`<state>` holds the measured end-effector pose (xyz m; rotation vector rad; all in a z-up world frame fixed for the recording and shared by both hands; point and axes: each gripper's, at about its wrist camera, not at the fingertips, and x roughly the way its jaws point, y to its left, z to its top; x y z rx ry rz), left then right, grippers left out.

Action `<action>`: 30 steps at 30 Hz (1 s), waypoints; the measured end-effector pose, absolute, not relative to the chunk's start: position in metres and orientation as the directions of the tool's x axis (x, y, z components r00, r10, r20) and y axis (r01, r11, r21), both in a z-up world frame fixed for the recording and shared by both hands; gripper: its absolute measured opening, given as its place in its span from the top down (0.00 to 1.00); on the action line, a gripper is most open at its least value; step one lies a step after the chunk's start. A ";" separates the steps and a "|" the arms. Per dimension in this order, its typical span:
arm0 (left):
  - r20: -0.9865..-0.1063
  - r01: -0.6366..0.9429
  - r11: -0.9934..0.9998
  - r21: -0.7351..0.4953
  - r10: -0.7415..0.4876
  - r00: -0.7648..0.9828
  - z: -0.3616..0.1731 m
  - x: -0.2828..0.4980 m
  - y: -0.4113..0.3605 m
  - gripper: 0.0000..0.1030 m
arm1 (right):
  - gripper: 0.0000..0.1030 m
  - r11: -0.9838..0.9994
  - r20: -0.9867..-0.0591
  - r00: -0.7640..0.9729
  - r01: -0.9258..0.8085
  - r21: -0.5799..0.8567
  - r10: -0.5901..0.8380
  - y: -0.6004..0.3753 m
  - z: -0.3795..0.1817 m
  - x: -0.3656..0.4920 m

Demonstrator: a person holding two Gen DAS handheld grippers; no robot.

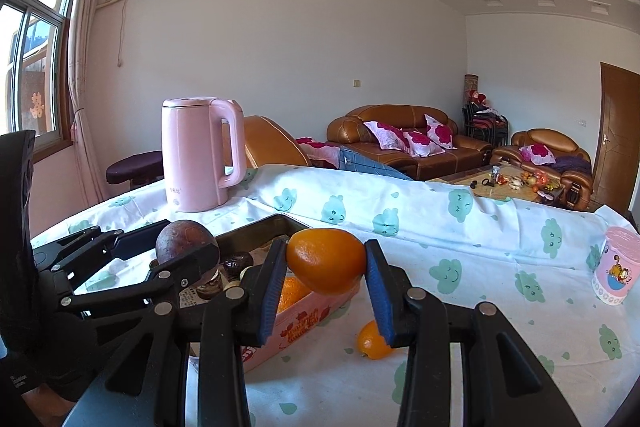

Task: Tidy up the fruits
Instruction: 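Lower the purple-brown fruit in the left tool and orange in the right tool over the tin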

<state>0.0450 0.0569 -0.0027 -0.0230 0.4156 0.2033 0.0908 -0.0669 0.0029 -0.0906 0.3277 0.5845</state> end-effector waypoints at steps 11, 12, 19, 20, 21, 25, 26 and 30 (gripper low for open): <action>-0.434 -0.257 0.966 0.017 0.239 0.868 -0.012 0.043 0.083 0.52 | 0.60 0.806 -0.352 0.753 -0.592 0.006 0.556 -0.040 -0.005 0.094; -0.439 -0.262 0.965 0.017 0.242 0.865 -0.014 0.043 0.085 0.52 | 0.60 0.803 -0.355 0.750 -0.596 0.005 0.558 -0.037 -0.006 0.094; -0.456 -0.273 0.962 0.010 0.248 0.855 -0.019 0.044 0.094 0.52 | 0.60 0.788 -0.381 0.730 -0.615 -0.007 0.567 -0.022 -0.014 0.097; -0.458 -0.274 0.962 0.011 0.249 0.853 -0.020 0.043 0.094 0.52 | 0.60 0.786 -0.384 0.728 -0.618 -0.009 0.568 -0.019 -0.016 0.097; -0.460 -0.275 0.961 0.011 0.249 0.852 -0.020 0.044 0.095 0.52 | 0.60 0.784 -0.387 0.725 -0.621 -0.012 0.569 -0.017 -0.017 0.097; -0.466 -0.276 0.961 0.006 0.247 0.849 -0.021 0.044 0.099 0.52 | 0.60 0.775 -0.401 0.717 -0.631 -0.024 0.571 -0.009 -0.024 0.096; -0.468 -0.277 0.961 0.005 0.247 0.848 -0.021 0.045 0.100 0.52 | 0.60 0.774 -0.405 0.715 -0.633 -0.029 0.570 -0.007 -0.025 0.096; -0.488 -0.267 0.964 -0.002 0.232 0.841 -0.023 0.048 0.102 0.52 | 0.60 0.773 -0.411 0.714 -0.634 -0.037 0.566 -0.004 -0.027 0.095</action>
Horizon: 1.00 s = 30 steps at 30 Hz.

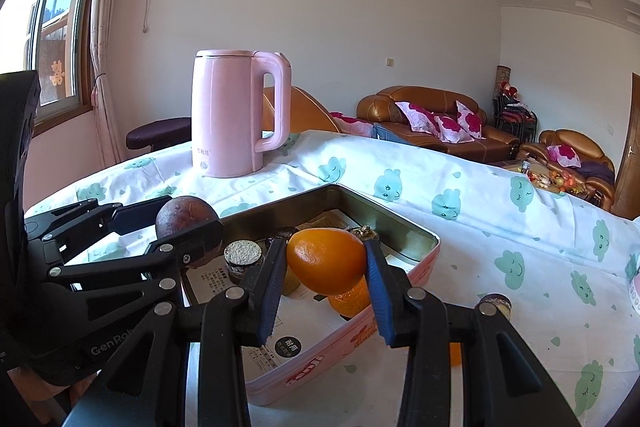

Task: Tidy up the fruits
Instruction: 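Lower the purple-brown fruit in the left tool and orange in the right tool over the tin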

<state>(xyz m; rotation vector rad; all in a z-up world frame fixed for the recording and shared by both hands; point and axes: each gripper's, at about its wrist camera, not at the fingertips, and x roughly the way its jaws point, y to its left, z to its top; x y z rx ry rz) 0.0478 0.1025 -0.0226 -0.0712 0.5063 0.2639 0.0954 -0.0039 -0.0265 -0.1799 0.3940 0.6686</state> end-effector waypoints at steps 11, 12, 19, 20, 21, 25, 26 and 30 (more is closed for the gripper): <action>-0.539 -0.255 0.967 -0.022 0.203 0.817 -0.029 0.056 0.106 0.52 | 0.59 0.780 -0.463 0.689 -0.626 0.009 0.558 -0.004 -0.031 0.108; -0.543 -0.255 0.967 -0.027 0.200 0.815 -0.030 0.057 0.108 0.52 | 0.59 0.780 -0.469 0.687 -0.626 0.008 0.555 -0.003 -0.032 0.109; -0.565 -0.253 0.967 -0.041 0.186 0.804 -0.032 0.061 0.111 0.52 | 0.59 0.776 -0.494 0.672 -0.631 0.007 0.551 0.001 -0.034 0.113; -0.568 -0.251 0.967 -0.040 0.184 0.802 -0.033 0.061 0.110 0.52 | 0.59 0.775 -0.497 0.669 -0.632 0.008 0.552 0.001 -0.034 0.113; -0.572 -0.249 0.968 -0.041 0.182 0.800 -0.033 0.062 0.111 0.52 | 0.59 0.774 -0.501 0.667 -0.634 0.008 0.552 0.002 -0.035 0.114; -0.579 -0.251 0.967 -0.042 0.181 0.795 -0.034 0.063 0.111 0.52 | 0.59 0.769 -0.521 0.654 -0.640 0.006 0.548 0.005 -0.037 0.116; -0.579 -0.250 0.967 -0.042 0.180 0.795 -0.034 0.064 0.112 0.52 | 0.59 0.770 -0.527 0.653 -0.638 0.005 0.544 0.006 -0.038 0.118; -0.578 -0.250 0.968 -0.040 0.182 0.795 -0.034 0.063 0.112 0.52 | 0.59 0.773 -0.533 0.650 -0.635 0.011 0.542 0.006 -0.039 0.119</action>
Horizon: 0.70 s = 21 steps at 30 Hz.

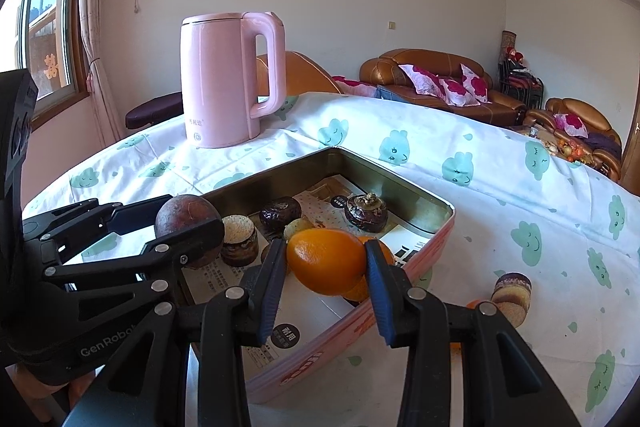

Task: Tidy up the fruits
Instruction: 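Lower the purple-brown fruit in the left tool and orange in the right tool over the tin, then open both tools to drop the purple-brown fruit and orange into the tin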

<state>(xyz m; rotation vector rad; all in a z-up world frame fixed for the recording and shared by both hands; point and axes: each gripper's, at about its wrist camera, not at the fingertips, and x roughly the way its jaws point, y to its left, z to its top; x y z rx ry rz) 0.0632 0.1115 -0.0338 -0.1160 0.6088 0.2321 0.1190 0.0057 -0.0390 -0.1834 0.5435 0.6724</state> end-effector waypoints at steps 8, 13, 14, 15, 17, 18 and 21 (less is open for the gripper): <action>-0.577 -0.258 0.965 -0.043 0.187 0.795 -0.034 0.063 0.113 0.52 | 0.56 0.778 -0.536 0.652 -0.628 0.013 0.535 0.005 -0.039 0.120; -0.557 -0.259 0.965 -0.044 0.192 0.808 -0.033 0.059 0.114 0.51 | 0.46 0.787 -0.528 0.659 -0.616 0.030 0.536 0.000 -0.038 0.121; -0.556 -0.258 0.965 -0.045 0.190 0.809 -0.032 0.059 0.114 0.51 | 0.45 0.788 -0.525 0.661 -0.614 0.032 0.536 0.000 -0.038 0.121; -0.555 -0.259 0.965 -0.046 0.191 0.809 -0.032 0.058 0.115 0.49 | 0.45 0.790 -0.523 0.663 -0.612 0.034 0.536 -0.001 -0.038 0.121; -0.552 -0.263 0.964 -0.048 0.194 0.811 -0.032 0.058 0.116 0.47 | 0.42 0.795 -0.519 0.669 -0.605 0.036 0.533 -0.002 -0.037 0.121; -0.549 -0.264 0.963 -0.049 0.195 0.813 -0.031 0.057 0.115 0.45 | 0.41 0.798 -0.517 0.671 -0.602 0.038 0.531 -0.003 -0.037 0.121; -0.540 -0.275 0.960 -0.051 0.205 0.816 -0.030 0.055 0.116 0.38 | 0.37 0.805 -0.507 0.679 -0.591 0.052 0.531 -0.007 -0.036 0.122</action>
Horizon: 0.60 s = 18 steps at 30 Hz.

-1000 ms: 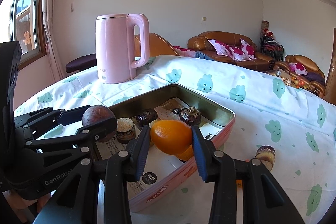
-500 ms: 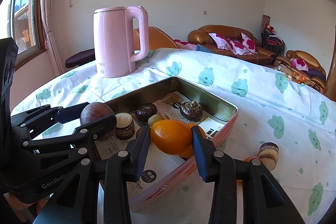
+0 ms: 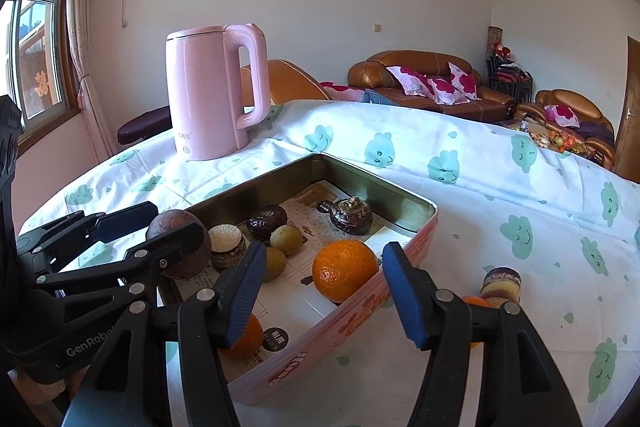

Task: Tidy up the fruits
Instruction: 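Open both tools to drop the purple-brown fruit and orange into the tin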

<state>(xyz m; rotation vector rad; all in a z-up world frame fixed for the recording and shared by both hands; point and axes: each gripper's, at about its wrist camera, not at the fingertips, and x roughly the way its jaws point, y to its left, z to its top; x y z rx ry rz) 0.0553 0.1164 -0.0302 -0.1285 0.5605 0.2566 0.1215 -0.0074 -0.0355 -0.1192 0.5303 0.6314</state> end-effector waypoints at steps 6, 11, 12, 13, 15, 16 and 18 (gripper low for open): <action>-0.520 -0.267 0.963 -0.047 0.204 0.829 -0.027 0.050 0.113 0.15 | 0.28 0.819 -0.464 0.703 -0.567 0.093 0.539 -0.023 -0.031 0.120; -0.487 -0.247 0.969 -0.025 0.204 0.849 -0.023 0.045 0.103 0.04 | 0.28 0.866 -0.444 0.767 -0.498 0.045 0.464 -0.053 -0.025 0.117; -0.488 -0.245 0.969 -0.026 0.202 0.849 -0.023 0.045 0.102 0.04 | 0.28 0.874 -0.444 0.773 -0.482 0.053 0.453 -0.063 -0.024 0.118; -0.488 -0.246 0.969 -0.028 0.202 0.849 -0.023 0.045 0.102 0.04 | 0.28 0.885 -0.445 0.782 -0.462 0.059 0.437 -0.073 -0.023 0.119; -0.492 -0.251 0.967 -0.029 0.205 0.846 -0.024 0.046 0.103 0.04 | 0.28 0.906 -0.453 0.797 -0.420 0.061 0.400 -0.091 -0.022 0.122; -0.491 -0.256 0.966 -0.033 0.207 0.846 -0.024 0.046 0.104 0.04 | 0.28 0.913 -0.460 0.800 -0.405 0.060 0.385 -0.099 -0.022 0.123; -0.491 -0.260 0.965 -0.043 0.207 0.847 -0.024 0.045 0.105 0.04 | 0.28 0.924 -0.479 0.802 -0.379 0.056 0.358 -0.111 -0.026 0.126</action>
